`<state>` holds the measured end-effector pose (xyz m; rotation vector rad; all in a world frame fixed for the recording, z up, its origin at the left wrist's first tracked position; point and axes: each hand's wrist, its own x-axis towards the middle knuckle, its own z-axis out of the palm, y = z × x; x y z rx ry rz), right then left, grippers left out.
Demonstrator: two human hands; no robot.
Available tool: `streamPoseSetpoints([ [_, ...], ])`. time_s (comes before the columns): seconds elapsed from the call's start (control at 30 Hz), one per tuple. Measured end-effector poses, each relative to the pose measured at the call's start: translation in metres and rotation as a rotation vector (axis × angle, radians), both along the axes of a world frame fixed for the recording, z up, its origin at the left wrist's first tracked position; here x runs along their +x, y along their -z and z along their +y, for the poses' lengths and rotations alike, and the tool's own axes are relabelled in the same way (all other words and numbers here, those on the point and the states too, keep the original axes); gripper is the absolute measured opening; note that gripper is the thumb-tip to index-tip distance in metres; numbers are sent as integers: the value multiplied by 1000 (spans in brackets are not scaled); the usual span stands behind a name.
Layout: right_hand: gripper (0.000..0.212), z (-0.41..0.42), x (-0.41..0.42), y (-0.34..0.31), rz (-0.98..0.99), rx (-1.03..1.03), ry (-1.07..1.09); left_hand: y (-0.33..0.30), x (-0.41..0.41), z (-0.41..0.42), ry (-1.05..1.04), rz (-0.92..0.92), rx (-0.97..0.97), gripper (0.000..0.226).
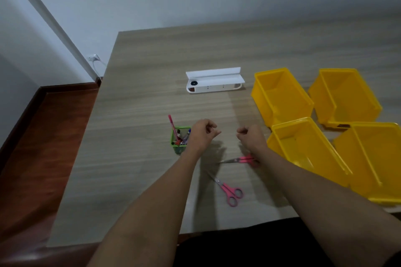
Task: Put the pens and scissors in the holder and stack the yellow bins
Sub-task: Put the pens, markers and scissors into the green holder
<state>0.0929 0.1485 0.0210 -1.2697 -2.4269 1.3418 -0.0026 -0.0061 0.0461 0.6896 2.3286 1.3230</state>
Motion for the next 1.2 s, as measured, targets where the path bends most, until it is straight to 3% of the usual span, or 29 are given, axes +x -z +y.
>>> streamPoseSetpoints([
  [0.23,16,4,54,42,-281,185,-97,60,68,-8,30,-161,-152,8],
  [0.37,26,-4,75,52,-307,292,-211,78,104,-23,59,-264,-244,21],
  [0.57,25,-16,95,58,-355,509,-294,100,146,-47,154,-240,-393,27],
  [0.77,17,-29,110,65,-366,400,-256,119,165,-52,287,32,-465,11],
  [0.87,19,-33,112,61,-399,480,-346,118,168,-52,454,307,-555,20],
  [0.97,30,-31,106,50,-389,533,-396,107,167,-50,522,525,-521,24],
  [1.13,33,-11,75,23,-216,558,-487,85,148,-39,422,631,-450,20],
  [1.2,28,-4,58,5,-108,472,-478,69,139,-29,345,563,-386,15],
])
